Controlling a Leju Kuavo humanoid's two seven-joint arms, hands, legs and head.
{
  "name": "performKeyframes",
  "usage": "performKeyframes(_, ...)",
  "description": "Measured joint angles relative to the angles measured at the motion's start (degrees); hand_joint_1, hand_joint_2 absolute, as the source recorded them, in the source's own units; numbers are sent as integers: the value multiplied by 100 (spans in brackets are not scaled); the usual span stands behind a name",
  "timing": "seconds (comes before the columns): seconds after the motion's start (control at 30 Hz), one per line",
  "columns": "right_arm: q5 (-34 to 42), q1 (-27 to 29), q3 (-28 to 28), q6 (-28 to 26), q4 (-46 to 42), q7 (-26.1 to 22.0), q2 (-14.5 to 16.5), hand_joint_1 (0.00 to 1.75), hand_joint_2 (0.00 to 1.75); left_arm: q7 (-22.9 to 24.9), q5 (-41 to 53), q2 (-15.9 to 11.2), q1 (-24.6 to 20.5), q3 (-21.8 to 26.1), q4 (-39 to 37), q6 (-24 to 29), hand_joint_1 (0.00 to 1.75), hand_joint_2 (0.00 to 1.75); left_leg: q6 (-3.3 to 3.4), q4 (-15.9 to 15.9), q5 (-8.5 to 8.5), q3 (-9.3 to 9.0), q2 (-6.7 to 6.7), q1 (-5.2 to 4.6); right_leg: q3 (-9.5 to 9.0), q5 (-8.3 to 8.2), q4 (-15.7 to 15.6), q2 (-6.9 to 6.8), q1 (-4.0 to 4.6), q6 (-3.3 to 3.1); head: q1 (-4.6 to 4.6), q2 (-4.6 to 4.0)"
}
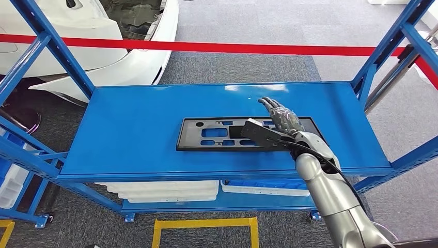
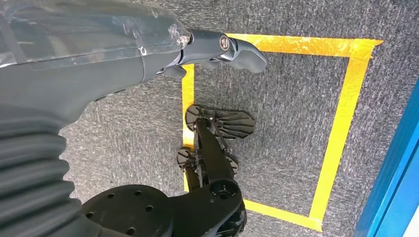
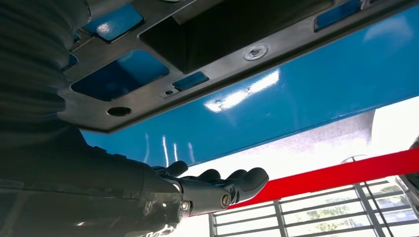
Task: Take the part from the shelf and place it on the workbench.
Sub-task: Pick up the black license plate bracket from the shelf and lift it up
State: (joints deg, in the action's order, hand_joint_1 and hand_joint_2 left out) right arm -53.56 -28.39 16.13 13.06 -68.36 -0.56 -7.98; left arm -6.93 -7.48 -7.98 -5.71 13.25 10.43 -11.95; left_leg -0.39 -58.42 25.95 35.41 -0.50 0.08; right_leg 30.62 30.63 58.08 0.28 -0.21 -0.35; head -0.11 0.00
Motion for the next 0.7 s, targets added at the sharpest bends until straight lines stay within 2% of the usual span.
performKeyframes(0.07, -38, -6, 11, 21, 49, 4, -1, 0, 175, -29, 15, 0, 0, -2, 0, -31, 0, 175, 0, 1, 0, -1, 0, 0, 0, 0, 0, 0, 0, 0, 1, 0)
performKeyframes(0.2, -120, -5, 21, 69, 102, -1, -1, 0, 175, -56, 26, 1, 1, -3, 0, -62, 0, 0, 0, 2, 0, -3, 1, 0, -1, 0, 0, 0, 0, 0, 0, 0)
performKeyframes(0.37, -232, 2, 43, 64, 183, -101, 0, 0, 175, -56, 26, 3, 1, -3, 0, -107, 0, 0, 0, 4, 0, -5, 1, 0, -2, 0, 0, 0, 0, -1, 1, 0)
performKeyframes(0.53, -207, 19, 103, -26, 207, -413, 12, 0, 175, -52, 22, 7, 1, -3, 0, -140, 0, 0, 0, 4, 0, -6, 0, 0, -5, 0, 0, 0, 0, -1, 1, 0)
performKeyframes(0.7, -578, 34, 202, -104, -266, -273, 42, 0, 175, -52, 25, 8, 2, -3, 0, -138, 0, 0, 0, 5, 0, -9, 1, 0, -5, 0, 0, 1, -1, -1, 0, 0)
